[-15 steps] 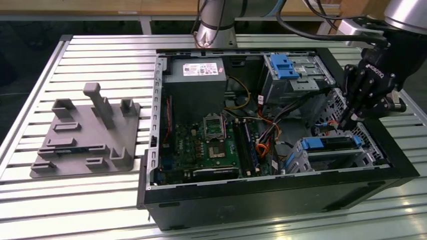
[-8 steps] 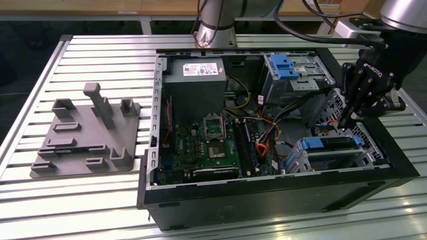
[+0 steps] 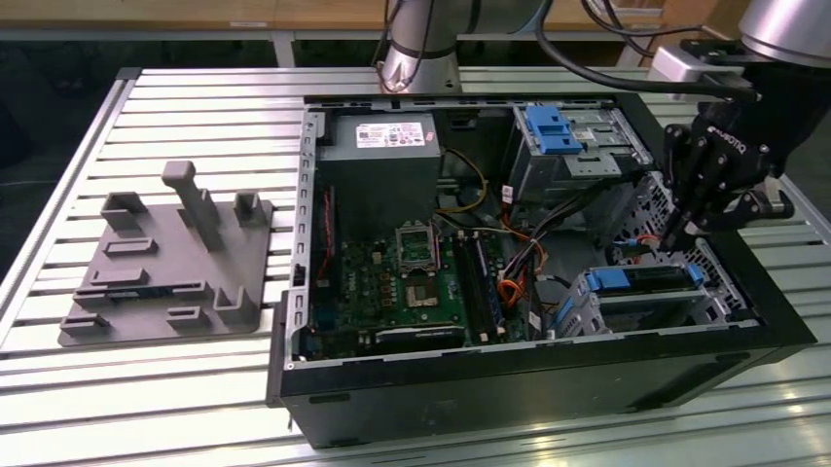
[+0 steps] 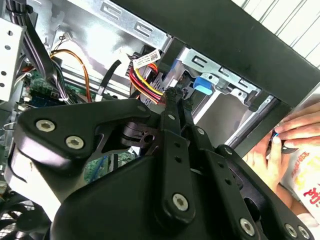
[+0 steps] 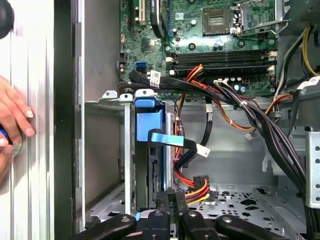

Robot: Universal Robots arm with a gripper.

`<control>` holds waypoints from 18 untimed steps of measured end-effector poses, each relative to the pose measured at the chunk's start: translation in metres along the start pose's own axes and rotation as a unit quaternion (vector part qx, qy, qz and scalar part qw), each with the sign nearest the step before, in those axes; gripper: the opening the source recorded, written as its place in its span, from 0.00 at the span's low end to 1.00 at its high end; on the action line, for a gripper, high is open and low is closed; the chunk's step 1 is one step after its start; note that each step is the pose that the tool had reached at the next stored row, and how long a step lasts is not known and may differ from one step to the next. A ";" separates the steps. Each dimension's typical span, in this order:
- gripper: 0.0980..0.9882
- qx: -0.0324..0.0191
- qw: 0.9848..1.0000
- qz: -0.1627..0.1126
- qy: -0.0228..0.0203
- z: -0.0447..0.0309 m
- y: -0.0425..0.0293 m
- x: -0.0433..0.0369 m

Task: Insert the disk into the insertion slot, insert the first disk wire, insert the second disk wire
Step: 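Insert the first disk wire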

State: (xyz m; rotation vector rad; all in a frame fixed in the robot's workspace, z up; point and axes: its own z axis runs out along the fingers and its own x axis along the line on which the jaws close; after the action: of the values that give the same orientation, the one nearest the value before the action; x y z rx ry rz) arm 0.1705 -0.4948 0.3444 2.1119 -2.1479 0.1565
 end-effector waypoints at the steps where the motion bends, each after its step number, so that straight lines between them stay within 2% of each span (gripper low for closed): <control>1: 0.07 0.000 1.000 -0.003 0.000 0.0000 0.0000 0.0000; 5: 0.07 0.001 1.000 -0.006 0.000 0.0001 0.0002 0.0001; 10: 0.07 0.007 1.000 -0.005 -0.009 0.0006 0.0070 0.0028; 14: 0.07 0.010 1.000 -0.005 -0.019 0.0016 0.0074 0.0085; 18: 0.07 0.011 0.999 -0.005 -0.033 0.0025 0.0073 0.0147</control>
State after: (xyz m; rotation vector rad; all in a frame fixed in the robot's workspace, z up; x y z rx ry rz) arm 0.1629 -0.5096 0.3444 2.1684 -2.1810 0.1107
